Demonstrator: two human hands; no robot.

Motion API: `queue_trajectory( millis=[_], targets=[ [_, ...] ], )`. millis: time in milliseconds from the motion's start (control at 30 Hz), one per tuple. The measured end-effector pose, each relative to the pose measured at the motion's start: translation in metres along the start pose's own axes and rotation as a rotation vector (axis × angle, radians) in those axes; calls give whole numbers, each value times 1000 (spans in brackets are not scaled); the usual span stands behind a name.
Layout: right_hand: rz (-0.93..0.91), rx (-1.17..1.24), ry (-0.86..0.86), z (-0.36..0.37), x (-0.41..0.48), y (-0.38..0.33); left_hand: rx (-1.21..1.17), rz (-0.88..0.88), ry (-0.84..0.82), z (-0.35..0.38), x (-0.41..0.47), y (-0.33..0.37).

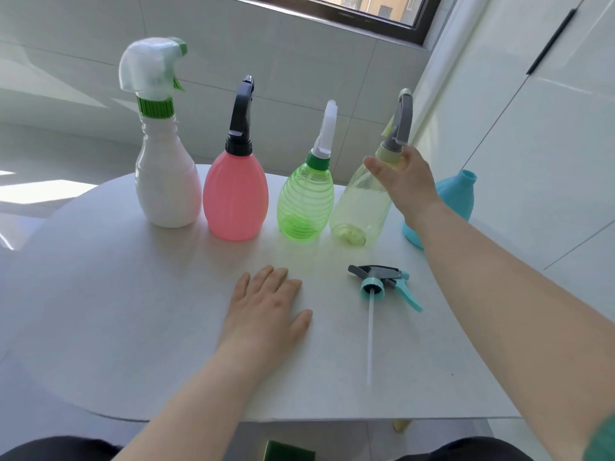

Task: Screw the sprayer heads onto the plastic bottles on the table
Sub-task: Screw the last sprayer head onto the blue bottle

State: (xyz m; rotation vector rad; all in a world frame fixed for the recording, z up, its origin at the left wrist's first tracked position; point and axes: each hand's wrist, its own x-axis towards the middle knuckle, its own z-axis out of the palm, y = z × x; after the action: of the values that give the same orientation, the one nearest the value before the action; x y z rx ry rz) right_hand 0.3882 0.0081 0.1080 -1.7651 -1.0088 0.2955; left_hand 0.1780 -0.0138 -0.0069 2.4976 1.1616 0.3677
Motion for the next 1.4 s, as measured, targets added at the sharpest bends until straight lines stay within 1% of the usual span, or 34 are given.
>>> queue_trajectory(
  millis=[133,200,267,333,400,467,567,633,767,867,1000,1100,1167,1267,1367,1400],
  targets=[
    [76,20,-13,-12,-5,0,-7,7,9,-1,-1,0],
    [110,-2,13,-21,-14,0,-11,9,9,-2,-2,0],
    [140,-11,45,-30,-29,2,-12,10,5,-2,-2,0],
    [173,-20,31,-36,-51,7,-9,11,0,-2,-2,1],
    [169,-127,-23,-34,-78,15,-9,11,1,-3,-3,1],
    [172,-316,-111,-27,-99,23,-9,12,3,-3,-3,1],
    [252,-617,-244,-15,-110,27,-18,10,7,-4,-4,1],
    [285,-777,-287,-8,-108,26,-19,13,11,-4,-5,2],
    [326,-908,-312,3,-106,26,-29,18,22,-5,-6,1],
    [343,-923,-332,6,-106,26,-39,20,35,-4,-5,0],
    [356,-801,-314,0,-105,29,-37,24,52,-4,-6,1],
    [374,-598,-258,-11,-108,29,-28,24,59,-3,-5,1],
    [405,-317,-201,-22,-113,30,-24,16,64,-3,-4,1],
    [450,196,-103,-43,-124,35,-7,10,53,-3,-5,3],
    [456,737,-27,-69,-130,45,15,2,38,-3,-5,4],
    [450,882,-6,-78,-130,49,23,-6,28,-3,-5,5]
  ],
)
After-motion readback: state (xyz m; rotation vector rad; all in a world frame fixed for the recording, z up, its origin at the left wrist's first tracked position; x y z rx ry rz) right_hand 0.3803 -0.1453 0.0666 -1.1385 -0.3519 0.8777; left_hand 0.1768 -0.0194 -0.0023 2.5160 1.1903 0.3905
